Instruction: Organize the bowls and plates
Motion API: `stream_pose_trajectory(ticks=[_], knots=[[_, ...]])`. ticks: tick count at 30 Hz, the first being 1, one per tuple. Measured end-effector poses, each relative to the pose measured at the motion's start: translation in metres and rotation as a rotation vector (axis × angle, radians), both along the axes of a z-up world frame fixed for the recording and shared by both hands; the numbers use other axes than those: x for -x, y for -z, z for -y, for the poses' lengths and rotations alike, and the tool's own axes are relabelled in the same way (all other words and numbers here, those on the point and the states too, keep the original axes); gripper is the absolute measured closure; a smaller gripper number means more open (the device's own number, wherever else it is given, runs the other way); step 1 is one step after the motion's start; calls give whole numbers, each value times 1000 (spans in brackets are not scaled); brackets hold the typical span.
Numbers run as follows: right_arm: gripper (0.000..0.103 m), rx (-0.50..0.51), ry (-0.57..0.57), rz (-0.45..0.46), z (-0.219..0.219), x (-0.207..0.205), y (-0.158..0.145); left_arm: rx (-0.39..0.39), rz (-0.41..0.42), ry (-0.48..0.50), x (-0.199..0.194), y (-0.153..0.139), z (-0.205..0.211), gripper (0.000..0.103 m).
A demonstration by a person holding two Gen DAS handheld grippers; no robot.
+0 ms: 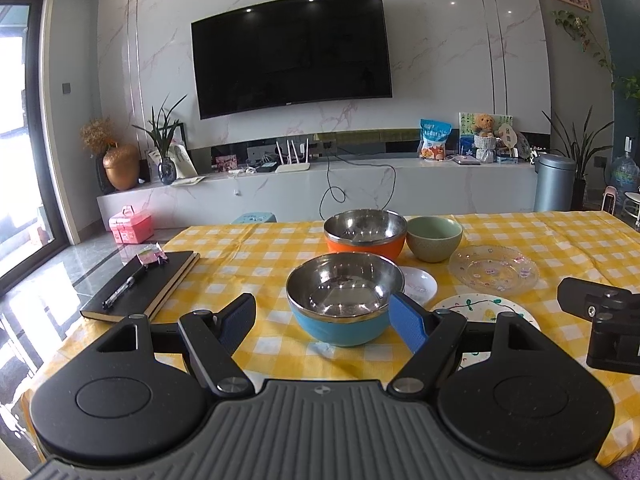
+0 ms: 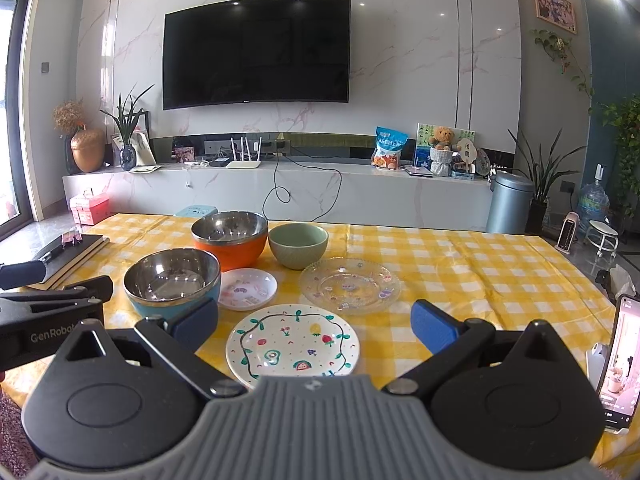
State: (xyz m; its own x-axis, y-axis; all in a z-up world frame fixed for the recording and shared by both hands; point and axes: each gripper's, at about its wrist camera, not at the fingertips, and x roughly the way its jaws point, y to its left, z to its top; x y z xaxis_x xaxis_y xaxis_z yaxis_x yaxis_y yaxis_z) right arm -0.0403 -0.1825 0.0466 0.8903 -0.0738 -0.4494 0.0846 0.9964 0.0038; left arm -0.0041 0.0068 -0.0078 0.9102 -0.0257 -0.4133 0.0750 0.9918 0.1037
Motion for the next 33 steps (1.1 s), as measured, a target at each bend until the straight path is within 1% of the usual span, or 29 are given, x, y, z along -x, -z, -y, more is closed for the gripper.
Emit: stream_pose_trajectory(ticks=[4,6,9,12,14,18,23,25,27,30,33], knots=[[2,9,13,-37,-2,-7,1,-2,-5,-23,-5,1,-6,13],[2,-5,13,-51,-2,-11,3,5,-4,-36,-8,1,-9,13],[2,-23,17,-45,-5,-15,5,34,-12,-51,-13,1,-15,14],[2,-37,23,-41,-8,-22,6,34,-11,-70,-19,2,-18,14],[3,-49,17,-64,-9,-29,8,36,-14,-82,-23,3,-21,14],[3,-71,6,-90,-14,-46,14,65,-37,-87,-36,3,-28,14],[3,-72,-29,-106,-28,-71,19,25,-64,-80,-56,4,-31,14],[3,-76,-42,-115,-32,-83,21,17,-72,-102,-65,5,-33,14],[3,-90,-52,-127,-36,-95,23,28,-80,-121,-75,6,-36,14],[3,-114,-57,-156,-41,-116,26,43,-111,-118,-92,8,-41,14],[3,-140,-53,-192,-44,-137,31,88,-157,-103,-111,10,-47,14]])
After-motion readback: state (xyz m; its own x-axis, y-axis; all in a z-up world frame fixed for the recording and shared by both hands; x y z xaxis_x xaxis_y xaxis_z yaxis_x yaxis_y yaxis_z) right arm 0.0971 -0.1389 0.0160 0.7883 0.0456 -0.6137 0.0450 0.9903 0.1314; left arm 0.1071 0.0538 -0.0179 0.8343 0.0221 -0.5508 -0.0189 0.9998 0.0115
